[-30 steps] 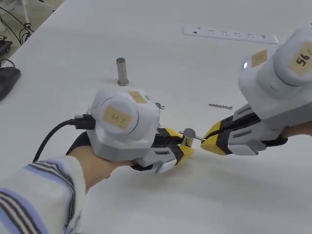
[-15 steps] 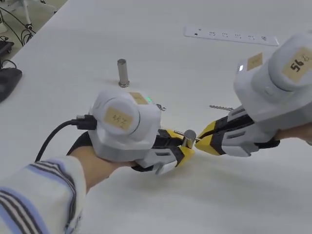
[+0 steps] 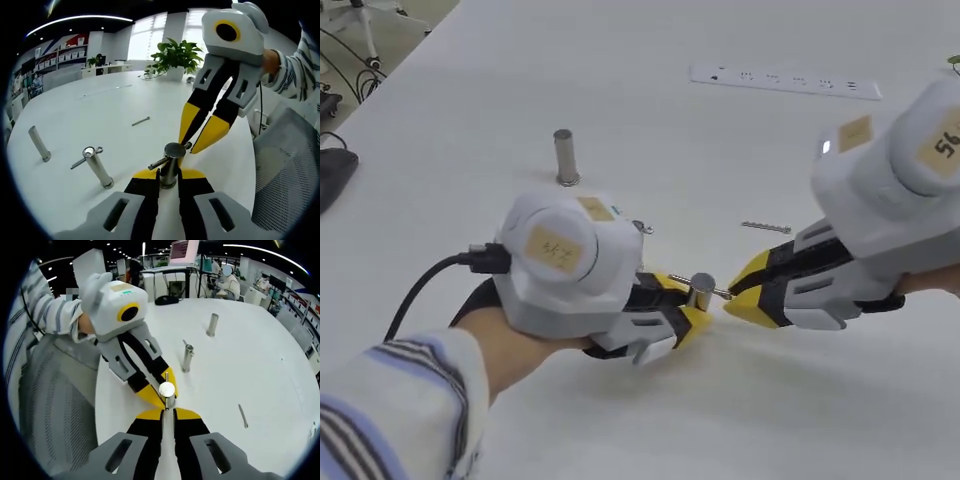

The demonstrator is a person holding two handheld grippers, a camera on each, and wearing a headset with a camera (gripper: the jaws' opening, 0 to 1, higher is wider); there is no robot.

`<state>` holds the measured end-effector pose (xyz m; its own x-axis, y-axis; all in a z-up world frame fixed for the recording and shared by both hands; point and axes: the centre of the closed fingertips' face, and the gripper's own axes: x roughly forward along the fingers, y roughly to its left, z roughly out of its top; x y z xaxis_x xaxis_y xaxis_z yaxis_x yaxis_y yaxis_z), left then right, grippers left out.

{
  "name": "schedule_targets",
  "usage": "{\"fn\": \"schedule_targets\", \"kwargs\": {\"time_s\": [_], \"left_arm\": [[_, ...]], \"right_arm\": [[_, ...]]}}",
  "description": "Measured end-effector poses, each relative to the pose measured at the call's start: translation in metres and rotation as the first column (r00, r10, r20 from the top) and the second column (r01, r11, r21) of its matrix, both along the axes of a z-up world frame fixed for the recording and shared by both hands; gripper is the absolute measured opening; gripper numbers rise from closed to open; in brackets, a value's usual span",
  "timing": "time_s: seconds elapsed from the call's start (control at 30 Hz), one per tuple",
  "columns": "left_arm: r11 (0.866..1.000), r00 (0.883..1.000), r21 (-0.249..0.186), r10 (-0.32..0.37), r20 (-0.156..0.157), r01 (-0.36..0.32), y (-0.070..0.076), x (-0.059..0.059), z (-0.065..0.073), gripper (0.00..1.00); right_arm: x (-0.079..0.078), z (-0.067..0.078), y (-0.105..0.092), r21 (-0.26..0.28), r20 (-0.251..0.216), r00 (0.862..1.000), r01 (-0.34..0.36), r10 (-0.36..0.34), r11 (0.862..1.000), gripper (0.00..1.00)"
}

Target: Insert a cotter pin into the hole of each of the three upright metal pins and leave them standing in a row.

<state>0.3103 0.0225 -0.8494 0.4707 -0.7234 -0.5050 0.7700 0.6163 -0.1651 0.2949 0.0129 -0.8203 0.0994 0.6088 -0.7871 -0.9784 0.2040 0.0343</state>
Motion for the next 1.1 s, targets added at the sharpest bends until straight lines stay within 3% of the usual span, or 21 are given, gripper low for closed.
{"fn": "schedule_targets", "kwargs": {"time_s": [0.13,0.3,0.67,1.1], "left_arm": [[1.000,1.000,-0.001,0.001,-0.004,-0.001,0.000,0.000,0.000,0.12],[1.000,1.000,0.008,-0.001,0.008,0.001,0.000,-0.001,0.000,0.12],[1.000,1.000,0.004,0.006,-0.003,-0.006,0.001,-0.001,-0.001,0.12],[1.000,1.000,0.023,-0.005,0.019,0.005,0.001,-0.002,-0.001,0.12]], "right_arm": [[0.000,0.001,0.002,0.008,0.000,1.000,-0.002,0.002,1.000,0.05],[0.000,0.001,0.006,0.018,0.011,1.000,-0.006,0.005,1.000,0.05],[0.000,0.001,0.012,0.032,0.010,1.000,0.002,-0.003,0.999,0.05],[0.002,0.006,0.009,0.066,0.034,0.999,0.012,-0.014,0.998,0.15]]}}
